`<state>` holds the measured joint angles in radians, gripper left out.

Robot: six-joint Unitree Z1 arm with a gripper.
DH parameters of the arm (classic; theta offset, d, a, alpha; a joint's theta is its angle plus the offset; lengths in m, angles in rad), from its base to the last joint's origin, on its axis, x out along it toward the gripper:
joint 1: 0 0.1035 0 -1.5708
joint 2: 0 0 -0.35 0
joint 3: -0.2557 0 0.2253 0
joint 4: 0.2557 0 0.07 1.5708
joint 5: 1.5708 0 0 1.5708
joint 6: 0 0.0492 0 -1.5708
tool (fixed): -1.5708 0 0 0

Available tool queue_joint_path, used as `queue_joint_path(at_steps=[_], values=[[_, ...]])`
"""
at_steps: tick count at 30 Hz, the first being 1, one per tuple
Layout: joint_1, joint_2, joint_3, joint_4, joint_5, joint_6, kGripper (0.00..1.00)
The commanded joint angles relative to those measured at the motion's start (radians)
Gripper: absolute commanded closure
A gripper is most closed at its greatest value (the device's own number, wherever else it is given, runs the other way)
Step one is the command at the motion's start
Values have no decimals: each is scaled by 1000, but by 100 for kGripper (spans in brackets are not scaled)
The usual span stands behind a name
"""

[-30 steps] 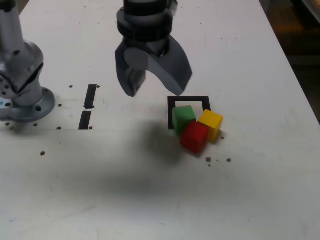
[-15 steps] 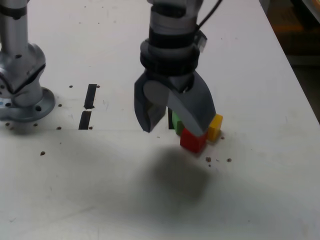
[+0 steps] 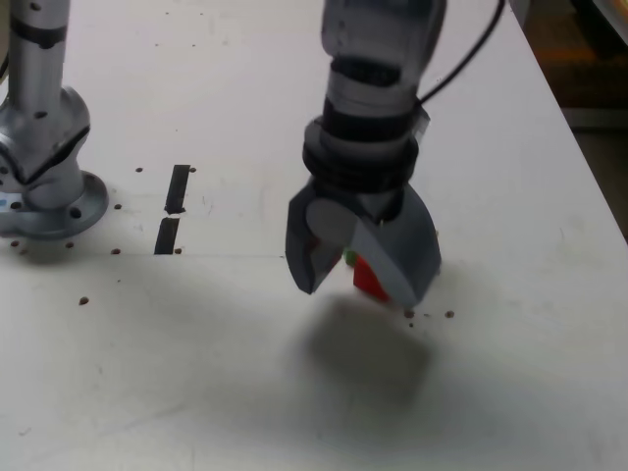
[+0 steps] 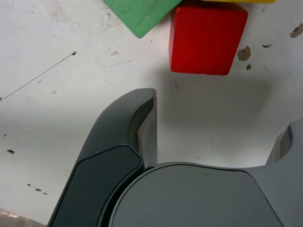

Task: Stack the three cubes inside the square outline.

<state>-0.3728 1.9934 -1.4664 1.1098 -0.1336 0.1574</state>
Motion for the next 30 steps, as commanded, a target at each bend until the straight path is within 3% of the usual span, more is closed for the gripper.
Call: queue_joint_path(at_steps=[1,21,30], values=[[10,21,-7,-4,-2,9,6],[64,70,15,-47,-2,57,8],[72,81,18,-50,8,68,13]])
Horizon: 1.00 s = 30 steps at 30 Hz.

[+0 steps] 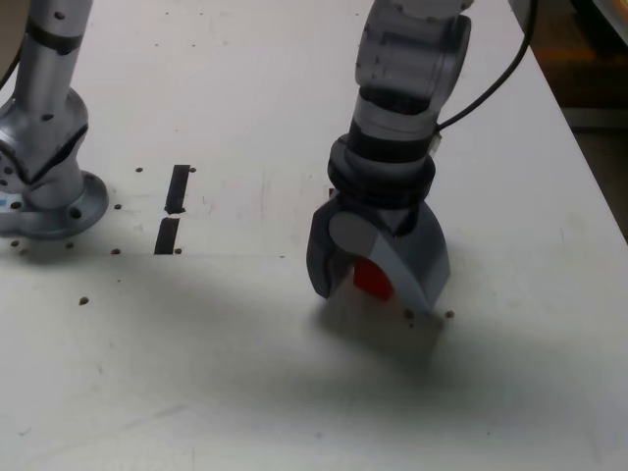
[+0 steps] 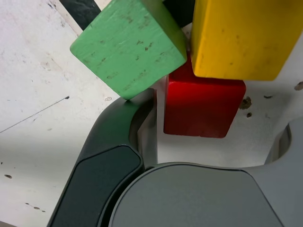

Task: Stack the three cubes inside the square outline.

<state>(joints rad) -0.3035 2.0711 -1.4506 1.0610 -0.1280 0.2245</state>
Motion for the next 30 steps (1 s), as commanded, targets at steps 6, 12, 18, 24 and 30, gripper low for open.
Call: queue_joint_path(at_steps=[6,12,18,24,30], values=[[4,5,10,-21,-2,3,29],[4,5,16,-34,-5,3,51],[4,8,20,-38,-9,6,61],[4,10,23,-55,-11,9,78],[-4,-17,41,-57,-14,3,83]])
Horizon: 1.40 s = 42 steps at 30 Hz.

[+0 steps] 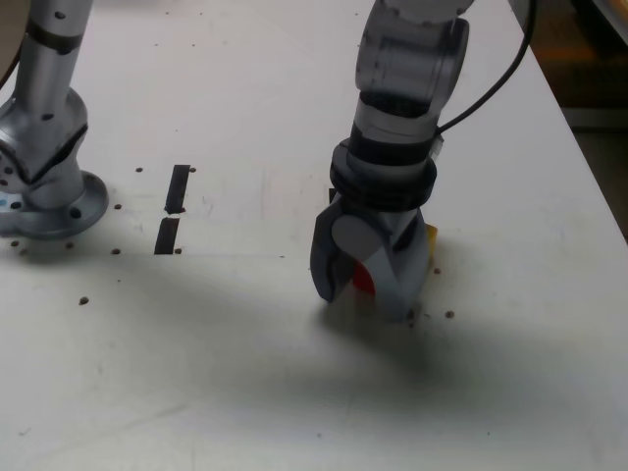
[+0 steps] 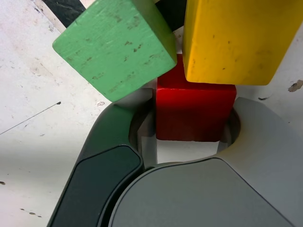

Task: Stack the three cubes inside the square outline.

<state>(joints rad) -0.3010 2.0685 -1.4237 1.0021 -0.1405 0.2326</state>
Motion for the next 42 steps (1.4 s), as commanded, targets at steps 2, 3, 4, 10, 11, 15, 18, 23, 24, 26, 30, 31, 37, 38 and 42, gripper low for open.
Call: queue_joint_path(at_steps=[2,3,4,10,11,15,18,23,24,26,30,31,37,38,42], values=[[-15,-43,23,12,0,-16,83],[-19,-62,27,20,1,-23,83],[-24,-83,30,31,3,-32,83],[-38,-222,42,118,18,-87,83],[-38,-245,44,134,23,-95,83],[-24,-321,52,190,47,-115,83],[13,-351,67,211,58,-107,83],[122,-356,118,217,64,-47,83],[145,-353,129,216,66,-33,83],[188,-342,147,216,71,-5,83],[248,-310,180,217,84,34,83],[257,-301,188,216,86,38,83],[272,-232,208,199,82,47,83],[272,-220,208,196,79,47,83],[272,-170,202,181,65,47,83]])
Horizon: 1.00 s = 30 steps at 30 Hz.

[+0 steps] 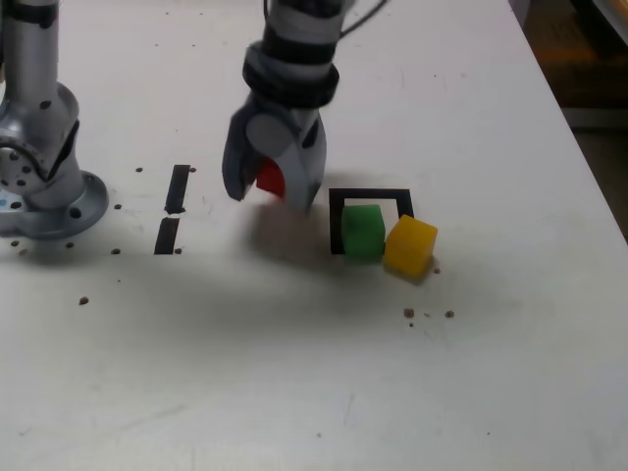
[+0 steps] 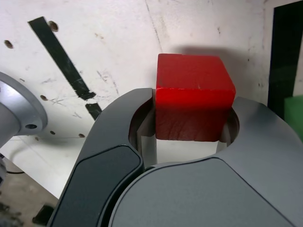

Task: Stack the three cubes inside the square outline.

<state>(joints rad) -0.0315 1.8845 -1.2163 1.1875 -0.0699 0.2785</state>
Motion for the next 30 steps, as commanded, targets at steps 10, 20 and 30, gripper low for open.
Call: queue_joint_path(at_steps=[10,20,30], values=[[-14,87,-40,-37,-30,4,83],[-89,126,-130,-69,-42,4,83],[-134,138,-197,-98,-42,13,83]])
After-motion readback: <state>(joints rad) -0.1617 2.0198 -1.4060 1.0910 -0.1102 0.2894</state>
